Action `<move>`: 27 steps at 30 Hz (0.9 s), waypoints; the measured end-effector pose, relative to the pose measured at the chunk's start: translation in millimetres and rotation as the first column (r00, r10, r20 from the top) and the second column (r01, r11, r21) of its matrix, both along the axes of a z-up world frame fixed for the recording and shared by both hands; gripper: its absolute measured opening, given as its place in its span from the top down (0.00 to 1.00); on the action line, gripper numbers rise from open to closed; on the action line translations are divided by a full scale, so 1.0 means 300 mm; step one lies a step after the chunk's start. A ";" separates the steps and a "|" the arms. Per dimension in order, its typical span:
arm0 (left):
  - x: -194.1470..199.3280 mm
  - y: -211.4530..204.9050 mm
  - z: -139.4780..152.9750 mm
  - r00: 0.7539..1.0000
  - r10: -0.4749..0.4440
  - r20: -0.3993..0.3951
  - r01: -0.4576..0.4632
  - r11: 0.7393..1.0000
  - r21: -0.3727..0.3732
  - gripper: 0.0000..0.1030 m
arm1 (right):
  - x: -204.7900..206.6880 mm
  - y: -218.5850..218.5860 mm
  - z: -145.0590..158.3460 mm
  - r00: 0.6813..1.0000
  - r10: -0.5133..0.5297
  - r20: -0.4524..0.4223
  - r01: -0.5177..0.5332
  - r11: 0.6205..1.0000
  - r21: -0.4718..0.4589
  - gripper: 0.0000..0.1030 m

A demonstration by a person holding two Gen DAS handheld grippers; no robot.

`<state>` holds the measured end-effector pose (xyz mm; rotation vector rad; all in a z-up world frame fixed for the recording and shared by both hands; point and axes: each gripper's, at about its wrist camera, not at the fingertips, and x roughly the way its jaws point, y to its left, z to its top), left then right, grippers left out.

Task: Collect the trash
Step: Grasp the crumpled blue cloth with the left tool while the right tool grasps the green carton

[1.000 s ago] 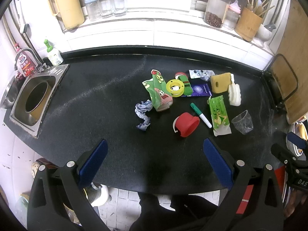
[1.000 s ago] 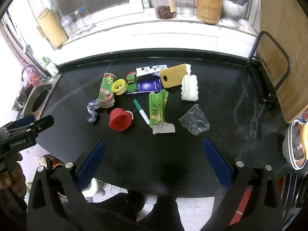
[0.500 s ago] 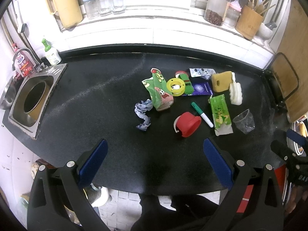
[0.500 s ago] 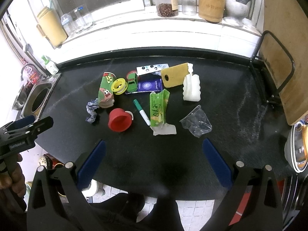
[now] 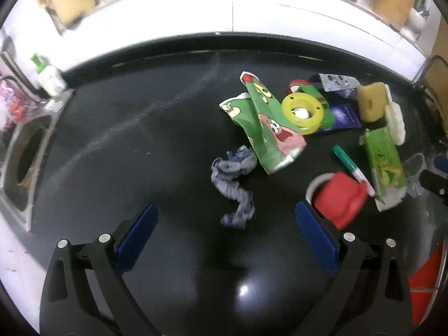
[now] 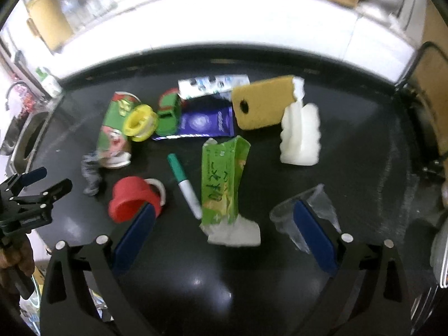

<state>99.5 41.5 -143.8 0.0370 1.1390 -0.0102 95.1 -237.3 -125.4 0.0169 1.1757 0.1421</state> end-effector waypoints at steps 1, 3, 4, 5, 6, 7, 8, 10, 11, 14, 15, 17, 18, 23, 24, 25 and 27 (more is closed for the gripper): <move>0.023 0.009 -0.027 1.000 0.006 -0.015 -0.006 1.000 0.003 0.07 | 0.027 0.001 -0.032 1.000 -0.003 -0.018 0.003 1.000 0.002 0.13; 0.053 0.022 -0.063 1.000 0.008 -0.021 -0.008 1.000 -0.014 0.10 | 0.071 0.003 -0.089 0.999 -0.013 -0.044 0.013 1.000 -0.008 0.15; 0.070 0.031 -0.086 0.999 0.013 -0.029 -0.014 1.000 -0.022 0.11 | 0.092 0.003 -0.118 0.998 -0.018 -0.062 0.017 1.000 -0.015 0.17; 0.085 0.037 -0.103 0.999 0.017 -0.034 -0.018 0.999 -0.027 0.12 | 0.113 0.004 -0.148 0.996 -0.021 -0.083 0.020 1.000 -0.019 0.18; 0.095 0.045 -0.121 0.999 0.020 -0.036 -0.021 0.999 -0.038 0.14 | 0.124 0.005 -0.170 0.995 -0.022 -0.097 0.020 1.000 -0.019 0.20; 0.106 0.050 -0.138 0.999 0.021 -0.042 -0.023 0.999 -0.049 0.17 | 0.138 0.007 -0.193 0.994 -0.021 -0.110 0.018 1.000 -0.024 0.24; 0.121 0.057 -0.161 0.998 0.025 -0.062 -0.028 0.998 -0.056 0.22 | 0.151 0.010 -0.217 0.992 -0.020 -0.126 0.017 0.999 -0.028 0.26; 0.137 0.065 -0.189 0.997 0.030 -0.078 -0.035 0.997 -0.070 0.27 | 0.166 0.020 -0.248 0.989 -0.010 -0.146 0.007 1.000 -0.025 0.37; 0.143 0.065 -0.199 0.996 0.032 -0.084 -0.038 0.997 -0.073 0.32 | 0.171 0.026 -0.262 0.987 -0.004 -0.162 0.001 1.000 -0.019 0.44; 0.150 0.052 -0.201 0.998 0.012 -0.058 -0.015 0.999 -0.052 0.52 | 0.171 0.038 -0.264 0.987 0.007 -0.163 -0.012 0.999 -0.031 0.61; 0.151 0.045 -0.199 0.999 -0.001 -0.054 -0.002 0.999 -0.047 0.64 | 0.170 0.037 -0.258 0.987 0.006 -0.158 -0.010 1.000 -0.024 0.63; 0.150 0.038 -0.191 0.998 -0.005 -0.064 0.001 0.998 -0.059 0.75 | 0.159 0.041 -0.228 0.992 0.013 -0.128 -0.019 0.999 -0.047 0.66; 0.146 0.037 -0.182 0.998 -0.003 -0.064 -0.001 0.998 -0.064 0.76 | 0.155 0.040 -0.216 0.992 0.013 -0.122 -0.019 0.999 -0.049 0.67; 0.103 0.037 -0.100 0.999 -0.004 -0.046 0.002 0.999 -0.035 0.76 | 0.121 0.020 -0.132 0.996 -0.001 -0.089 -0.002 0.999 -0.035 0.68; 0.088 0.037 -0.075 0.999 -0.006 -0.034 0.005 1.000 -0.029 0.76 | 0.111 0.018 -0.114 0.997 0.001 -0.078 -0.004 0.999 -0.039 0.68; 0.080 0.037 -0.057 1.000 -0.002 -0.028 0.001 1.000 -0.028 0.76 | 0.100 0.018 -0.099 0.998 0.002 -0.068 -0.005 0.999 -0.042 0.68; 0.061 0.041 -0.026 1.000 0.007 -0.021 -0.008 0.999 -0.037 0.76 | 0.086 0.018 -0.072 0.998 0.003 -0.056 -0.006 0.999 -0.040 0.68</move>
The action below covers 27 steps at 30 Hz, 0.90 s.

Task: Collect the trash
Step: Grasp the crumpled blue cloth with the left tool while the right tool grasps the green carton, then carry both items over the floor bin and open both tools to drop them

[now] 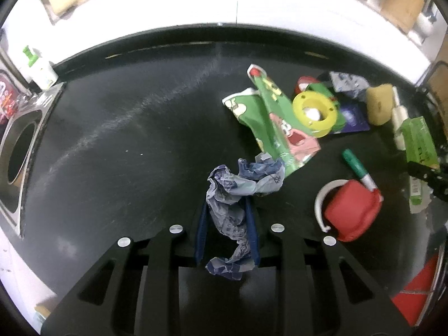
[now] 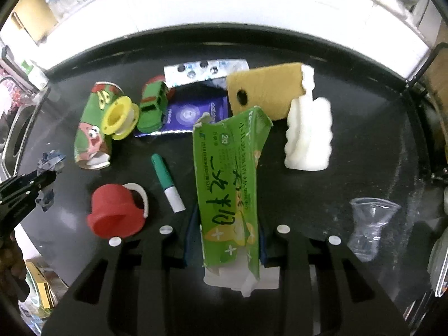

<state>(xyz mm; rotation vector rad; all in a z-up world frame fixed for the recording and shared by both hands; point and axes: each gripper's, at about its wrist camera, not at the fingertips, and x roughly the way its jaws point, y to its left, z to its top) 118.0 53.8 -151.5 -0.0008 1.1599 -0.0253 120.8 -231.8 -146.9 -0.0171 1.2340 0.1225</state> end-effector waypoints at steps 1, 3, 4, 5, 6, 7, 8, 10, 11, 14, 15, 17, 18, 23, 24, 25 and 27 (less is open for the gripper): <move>-0.029 -0.012 0.017 1.000 0.004 0.006 -0.004 1.000 0.002 0.76 | -0.007 0.003 0.014 1.000 0.000 0.005 0.000 1.000 -0.003 0.68; -0.037 -0.010 0.050 1.000 0.014 0.017 -0.014 1.000 0.002 0.76 | -0.015 0.005 0.041 1.000 0.002 0.018 -0.002 1.000 0.000 0.68; -0.047 -0.009 0.067 1.000 0.021 0.019 -0.021 1.000 0.000 0.76 | -0.013 0.010 0.051 1.000 0.005 0.026 -0.005 1.000 -0.003 0.67; -0.056 -0.012 0.078 0.999 0.026 0.024 -0.026 1.000 0.000 0.76 | -0.011 0.013 0.063 0.999 0.009 0.034 -0.009 1.000 -0.002 0.68; -0.066 -0.013 0.091 0.999 0.030 0.029 -0.030 1.000 -0.003 0.76 | -0.027 0.014 0.084 0.999 0.014 0.040 -0.014 1.000 0.002 0.68; -0.071 -0.007 0.107 0.999 0.038 0.037 -0.038 0.999 -0.004 0.76 | -0.035 0.023 0.103 0.999 0.023 0.049 -0.023 1.000 0.002 0.67; -0.101 0.001 0.125 0.998 0.047 0.045 -0.047 0.999 -0.007 0.76 | -0.047 0.026 0.128 0.998 0.032 0.055 -0.032 0.999 0.000 0.67; -0.133 0.018 0.155 0.996 0.065 0.060 -0.064 0.998 -0.009 0.76 | -0.048 0.062 0.164 0.995 0.065 0.077 -0.065 0.998 0.001 0.67; -0.152 0.038 0.176 0.994 0.082 0.072 -0.082 0.997 -0.009 0.76 | -0.046 0.090 0.180 0.993 0.084 0.087 -0.085 0.996 0.002 0.67; -0.222 0.114 0.238 0.984 0.148 0.101 -0.145 0.989 -0.031 0.76 | -0.050 0.203 0.227 0.980 0.161 0.115 -0.163 0.987 0.005 0.67; -0.245 0.134 0.251 0.981 0.164 0.107 -0.161 0.986 -0.034 0.76 | -0.053 0.241 0.235 0.975 0.187 0.122 -0.189 0.982 0.005 0.67; -0.306 0.194 0.280 0.970 0.211 0.121 -0.210 0.977 -0.025 0.76 | -0.067 0.348 0.257 0.957 0.257 0.133 -0.261 0.965 0.013 0.67; -0.339 0.224 0.291 0.963 0.238 0.127 -0.238 0.971 -0.015 0.76 | -0.072 0.399 0.263 0.948 0.286 0.138 -0.291 0.957 0.014 0.67; -0.528 0.405 0.328 0.904 0.401 0.148 -0.403 0.915 -0.018 0.76 | -0.145 0.715 0.298 0.863 0.482 0.155 -0.495 0.866 0.065 0.67; -0.570 0.443 0.329 0.888 0.435 0.151 -0.437 0.899 -0.021 0.76 | -0.166 0.779 0.300 0.839 0.521 0.155 -0.536 0.841 0.072 0.67; -0.615 0.482 0.327 0.870 0.470 0.151 -0.472 0.881 -0.019 0.76 | -0.189 0.845 0.299 0.813 0.561 0.153 -0.577 0.813 0.080 0.67; -0.724 0.572 0.307 0.824 0.549 0.141 -0.552 0.834 -0.025 0.76 | -0.256 1.006 0.287 0.742 0.654 0.144 -0.669 0.735 0.109 0.67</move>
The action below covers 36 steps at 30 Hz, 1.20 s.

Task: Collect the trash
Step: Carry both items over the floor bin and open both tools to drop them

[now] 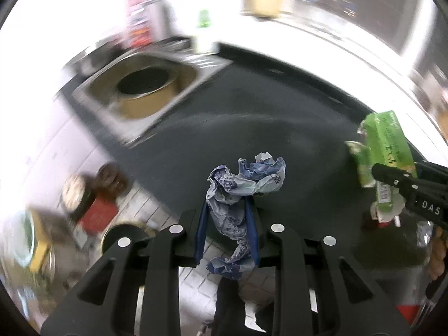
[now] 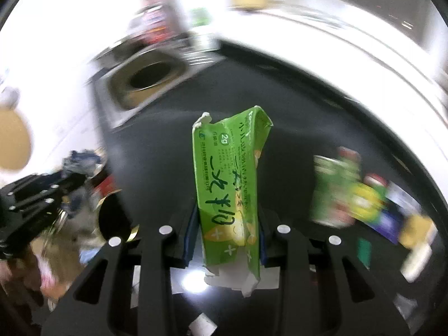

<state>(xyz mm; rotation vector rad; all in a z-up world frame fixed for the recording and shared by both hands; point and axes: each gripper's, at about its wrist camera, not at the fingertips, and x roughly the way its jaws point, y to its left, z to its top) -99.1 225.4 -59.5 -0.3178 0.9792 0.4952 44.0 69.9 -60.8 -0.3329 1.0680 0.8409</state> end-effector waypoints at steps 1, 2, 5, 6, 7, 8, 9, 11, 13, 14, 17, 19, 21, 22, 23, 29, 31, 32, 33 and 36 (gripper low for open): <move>-0.058 0.042 -0.016 0.999 0.047 -0.002 -0.047 0.999 -0.005 0.76 | -0.036 0.069 -0.008 0.998 0.053 -0.013 -0.053 0.999 0.006 0.67; -0.101 0.074 -0.027 0.997 0.079 -0.003 -0.079 0.997 -0.010 0.76 | -0.079 0.153 -0.017 0.993 0.113 -0.029 -0.112 0.994 0.016 0.67; -0.267 0.195 -0.097 0.978 0.207 -0.014 -0.207 0.977 -0.048 0.76 | -0.211 0.369 -0.053 0.961 0.269 -0.069 -0.267 0.963 0.035 0.67; -0.316 0.226 -0.118 0.971 0.239 -0.015 -0.240 0.969 -0.053 0.76 | -0.252 0.429 -0.066 0.948 0.307 -0.082 -0.305 0.952 0.040 0.67; -0.365 0.261 -0.147 0.961 0.275 -0.020 -0.276 0.960 -0.053 0.76 | -0.293 0.495 -0.088 0.931 0.351 -0.099 -0.348 0.936 0.047 0.67; -0.402 0.284 -0.171 0.954 0.298 -0.023 -0.299 0.953 -0.051 0.76 | -0.325 0.547 -0.105 0.917 0.384 -0.113 -0.380 0.923 0.054 0.67; -0.448 0.319 -0.205 0.944 0.330 -0.029 -0.331 0.942 -0.055 0.76 | -0.369 0.613 -0.130 0.896 0.424 -0.130 -0.419 0.906 0.061 0.67; -0.522 0.383 -0.273 0.923 0.384 -0.036 -0.385 0.920 -0.070 0.76 | -0.458 0.733 -0.184 0.856 0.492 -0.160 -0.487 0.871 0.069 0.67; -0.601 0.445 -0.355 0.903 0.429 -0.031 -0.430 0.898 -0.093 0.76 | -0.534 0.838 -0.246 0.824 0.536 -0.185 -0.533 0.843 0.070 0.66; -0.616 0.467 -0.390 0.895 0.445 -0.028 -0.445 0.890 -0.103 0.76 | -0.566 0.890 -0.283 0.808 0.554 -0.200 -0.553 0.831 0.065 0.66; -0.690 0.526 -0.526 0.880 0.475 -0.033 -0.474 0.867 -0.152 0.76 | -0.624 1.001 -0.390 0.781 0.578 -0.236 -0.585 0.810 0.046 0.65; -0.715 0.557 -0.614 0.875 0.482 -0.048 -0.483 0.859 -0.171 0.76 | -0.662 1.083 -0.485 0.767 0.581 -0.273 -0.599 0.801 0.021 0.65; -0.732 0.580 -0.703 0.872 0.485 -0.063 -0.488 0.853 -0.184 0.76 | -0.681 1.150 -0.574 0.759 0.577 -0.302 -0.607 0.795 -0.006 0.65; -0.740 0.590 -0.741 0.870 0.489 -0.070 -0.493 0.848 -0.194 0.76 | -0.689 1.178 -0.613 0.757 0.571 -0.316 -0.608 0.794 -0.021 0.65; -0.740 0.610 -0.771 0.867 0.493 -0.069 -0.496 0.844 -0.205 0.76 | -0.696 1.202 -0.647 0.756 0.569 -0.324 -0.610 0.792 -0.033 0.65; -0.753 0.665 -0.878 0.853 0.518 -0.067 -0.517 0.819 -0.250 0.65 | -0.741 1.283 -0.749 0.749 0.562 -0.352 -0.613 0.788 -0.046 0.59; -0.756 0.677 -0.897 0.851 0.518 -0.086 -0.522 0.817 -0.246 0.40 | -0.746 1.303 -0.765 0.738 0.564 -0.370 -0.619 0.784 -0.039 0.32; -0.760 0.675 -0.894 0.848 0.523 -0.083 -0.527 0.816 -0.237 0.35 | -0.742 1.304 -0.761 0.741 0.568 -0.359 -0.619 0.784 -0.038 0.31; -0.766 0.676 -0.890 0.846 0.528 -0.075 -0.530 0.816 -0.234 0.34 | -0.744 1.301 -0.752 0.742 0.576 -0.344 -0.622 0.782 -0.033 0.31; -0.775 0.676 -0.874 0.845 0.530 -0.072 -0.532 0.816 -0.225 0.27 | -0.736 1.293 -0.730 0.746 0.576 -0.336 -0.620 0.784 -0.034 0.31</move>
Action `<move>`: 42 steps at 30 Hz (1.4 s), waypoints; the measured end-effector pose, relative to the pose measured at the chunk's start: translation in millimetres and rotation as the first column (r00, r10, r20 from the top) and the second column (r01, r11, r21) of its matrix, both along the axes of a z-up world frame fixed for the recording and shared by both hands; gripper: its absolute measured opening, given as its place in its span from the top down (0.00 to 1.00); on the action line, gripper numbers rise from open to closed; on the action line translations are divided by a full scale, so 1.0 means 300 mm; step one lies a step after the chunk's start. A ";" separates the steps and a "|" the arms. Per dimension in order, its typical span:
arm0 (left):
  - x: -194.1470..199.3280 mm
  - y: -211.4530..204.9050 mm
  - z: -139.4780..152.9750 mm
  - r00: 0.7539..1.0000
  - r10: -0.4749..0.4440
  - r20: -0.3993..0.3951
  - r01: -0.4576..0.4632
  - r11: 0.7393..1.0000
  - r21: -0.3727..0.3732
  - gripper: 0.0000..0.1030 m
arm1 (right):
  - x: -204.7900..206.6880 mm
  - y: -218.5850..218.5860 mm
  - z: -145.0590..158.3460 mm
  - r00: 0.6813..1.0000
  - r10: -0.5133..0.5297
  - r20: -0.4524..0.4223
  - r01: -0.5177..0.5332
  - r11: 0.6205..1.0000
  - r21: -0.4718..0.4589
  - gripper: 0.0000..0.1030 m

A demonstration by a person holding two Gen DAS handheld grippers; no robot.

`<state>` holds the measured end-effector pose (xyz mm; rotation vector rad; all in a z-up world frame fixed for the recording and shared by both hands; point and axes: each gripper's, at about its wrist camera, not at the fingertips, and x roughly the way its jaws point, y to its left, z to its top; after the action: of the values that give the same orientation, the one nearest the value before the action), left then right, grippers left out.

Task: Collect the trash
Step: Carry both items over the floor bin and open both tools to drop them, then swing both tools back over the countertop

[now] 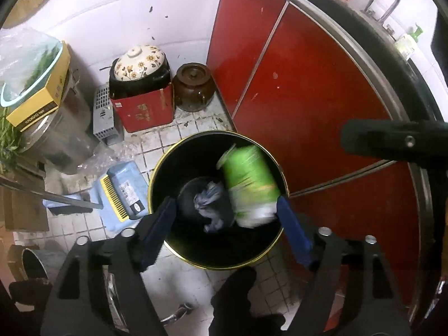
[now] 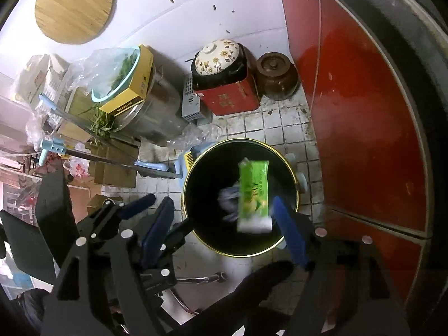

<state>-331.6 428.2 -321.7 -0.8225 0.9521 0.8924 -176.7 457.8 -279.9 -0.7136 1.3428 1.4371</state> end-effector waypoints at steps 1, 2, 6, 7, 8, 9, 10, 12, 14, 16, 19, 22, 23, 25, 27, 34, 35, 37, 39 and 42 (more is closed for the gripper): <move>0.000 -0.002 0.011 1.000 -0.001 -0.001 0.001 1.000 0.003 0.27 | 0.007 -0.009 0.010 1.000 -0.005 0.004 0.005 1.000 0.004 0.30; -0.002 -0.003 0.022 1.000 -0.003 0.000 0.003 1.000 0.005 0.27 | 0.017 -0.022 0.033 1.000 -0.016 0.004 0.016 1.000 0.006 0.29; 0.020 -0.049 0.133 0.999 -0.043 -0.026 0.044 0.998 0.044 0.22 | 0.062 -0.110 0.148 0.998 -0.062 0.020 0.061 0.998 0.035 0.24; 0.035 -0.067 0.174 0.997 -0.064 -0.039 0.067 0.996 0.061 0.20 | 0.079 -0.145 0.193 0.997 -0.075 0.023 0.074 0.996 0.047 0.23; 0.046 -0.079 0.203 0.995 -0.080 -0.052 0.084 0.994 0.071 0.18 | 0.101 -0.187 0.243 0.995 -0.091 0.036 0.088 0.994 0.062 0.22; 0.069 -0.103 0.253 0.992 -0.107 -0.064 0.112 0.990 0.085 0.18 | 0.127 -0.233 0.294 0.993 -0.110 0.048 0.106 0.991 0.080 0.19; 0.086 -0.120 0.288 0.990 -0.128 -0.067 0.134 0.986 0.096 0.16 | 0.147 -0.274 0.335 0.990 -0.129 0.057 0.123 0.988 0.096 0.17; 0.160 -0.180 0.408 0.979 -0.187 -0.075 0.195 0.972 0.127 0.09 | 0.216 -0.389 0.443 0.978 -0.194 0.072 0.182 0.973 0.139 0.12; 0.242 -0.241 0.509 0.967 -0.251 -0.051 0.256 0.955 0.149 0.07 | 0.288 -0.516 0.540 0.961 -0.263 0.091 0.244 0.954 0.175 0.10; 0.335 -0.305 0.589 0.946 -0.324 -0.025 0.323 0.932 0.163 0.06 | 0.372 -0.681 0.639 0.925 -0.354 0.138 0.322 0.924 0.207 0.08; 0.542 -0.441 0.700 0.889 -0.459 0.009 0.450 0.875 0.182 0.06 | 0.485 -0.915 0.748 0.849 -0.495 0.185 0.446 0.859 0.252 0.08; 0.701 -0.585 0.772 0.808 -0.589 0.033 0.570 0.794 0.211 0.06 | 0.574 -1.165 0.827 0.740 -0.638 0.214 0.574 0.765 0.293 0.08; 0.779 -0.661 0.804 0.758 -0.652 0.029 0.629 0.741 0.234 0.06 | 0.598 -1.257 0.852 0.692 -0.685 0.229 0.616 0.725 0.308 0.08; 0.863 -0.762 0.833 0.695 -0.718 0.022 0.690 0.676 0.258 0.06 | 0.633 -1.415 0.883 0.605 -0.753 0.259 0.680 0.658 0.324 0.08; 0.962 -0.872 0.854 0.624 -0.781 0.028 0.750 0.609 0.257 0.06 | 0.655 -1.569 0.898 0.525 -0.807 0.272 0.731 0.591 0.342 0.08; 1.122 -1.237 0.897 0.447 -0.894 0.008 0.859 0.432 0.273 0.06 | 0.674 -2.063 0.940 0.244 -0.929 0.279 0.866 0.338 0.368 0.08; 1.135 -1.279 0.897 0.425 -0.905 -0.001 0.870 0.409 0.275 0.06 | 0.668 -2.106 0.938 0.214 -0.935 0.282 0.876 0.312 0.367 0.08; 1.139 -1.345 0.895 0.397 -0.918 -0.011 0.884 0.380 0.274 0.06 | 0.654 -2.206 0.933 0.153 -0.946 0.286 0.896 0.254 0.364 0.08; 1.149 -1.394 0.892 0.373 -0.928 -0.018 0.895 0.355 0.270 0.06 | 0.633 -2.283 0.935 0.109 -0.955 0.276 0.908 0.209 0.362 0.08; 1.156 -1.438 0.884 0.358 -0.933 -0.033 0.904 0.337 0.262 0.06 | 0.614 -2.341 0.934 0.075 -0.959 0.274 0.916 0.175 0.361 0.08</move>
<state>15.3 -3.3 -56.4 -0.0014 0.9758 -0.0977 7.5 -244.6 0.2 0.0577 0.9419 0.1509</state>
